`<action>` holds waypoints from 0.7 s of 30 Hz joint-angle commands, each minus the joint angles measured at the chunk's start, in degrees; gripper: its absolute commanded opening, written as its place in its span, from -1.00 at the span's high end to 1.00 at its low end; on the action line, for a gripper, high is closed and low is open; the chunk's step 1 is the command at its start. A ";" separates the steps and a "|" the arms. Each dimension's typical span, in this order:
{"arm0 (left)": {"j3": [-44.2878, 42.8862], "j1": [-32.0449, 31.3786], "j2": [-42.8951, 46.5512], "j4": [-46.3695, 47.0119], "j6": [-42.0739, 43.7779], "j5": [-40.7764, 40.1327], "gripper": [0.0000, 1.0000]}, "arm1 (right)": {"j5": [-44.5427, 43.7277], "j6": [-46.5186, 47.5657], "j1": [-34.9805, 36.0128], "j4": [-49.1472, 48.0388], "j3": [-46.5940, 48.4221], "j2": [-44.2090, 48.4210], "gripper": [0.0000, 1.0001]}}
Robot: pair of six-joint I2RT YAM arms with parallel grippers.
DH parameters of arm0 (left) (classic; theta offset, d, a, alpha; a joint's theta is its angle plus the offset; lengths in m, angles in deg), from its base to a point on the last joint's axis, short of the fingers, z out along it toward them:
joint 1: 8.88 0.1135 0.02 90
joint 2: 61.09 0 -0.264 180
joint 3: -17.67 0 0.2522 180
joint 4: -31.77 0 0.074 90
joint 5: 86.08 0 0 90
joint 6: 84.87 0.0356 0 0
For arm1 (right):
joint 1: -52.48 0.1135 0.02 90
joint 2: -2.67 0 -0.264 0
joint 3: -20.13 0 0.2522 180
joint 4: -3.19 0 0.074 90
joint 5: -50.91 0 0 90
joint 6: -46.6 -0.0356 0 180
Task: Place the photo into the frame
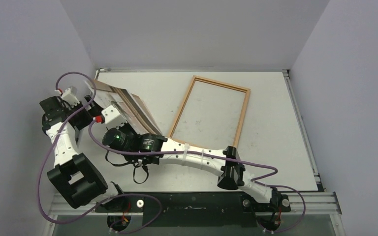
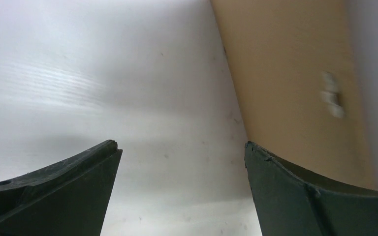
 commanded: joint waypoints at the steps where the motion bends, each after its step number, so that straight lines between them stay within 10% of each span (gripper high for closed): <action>1: -0.30 0.92 1.99 -9.62 4.25 9.46 -0.94 | 9.77 -3.77 -0.58 -4.55 -0.52 -4.04 0.87; 10: 4.16 2.80 4.33 -3.03 -3.15 13.54 -0.95 | 22.47 -10.11 -3.34 -15.41 -6.85 -6.42 0.70; 15: 4.71 4.31 1.68 1.07 -6.14 12.91 -0.98 | 28.90 -11.73 -3.98 -16.88 -8.02 -7.39 -0.18; 21: 6.01 4.76 -2.91 7.67 -9.08 10.41 -1.00 | 30.12 -12.08 -5.71 -20.32 -18.74 1.63 -0.68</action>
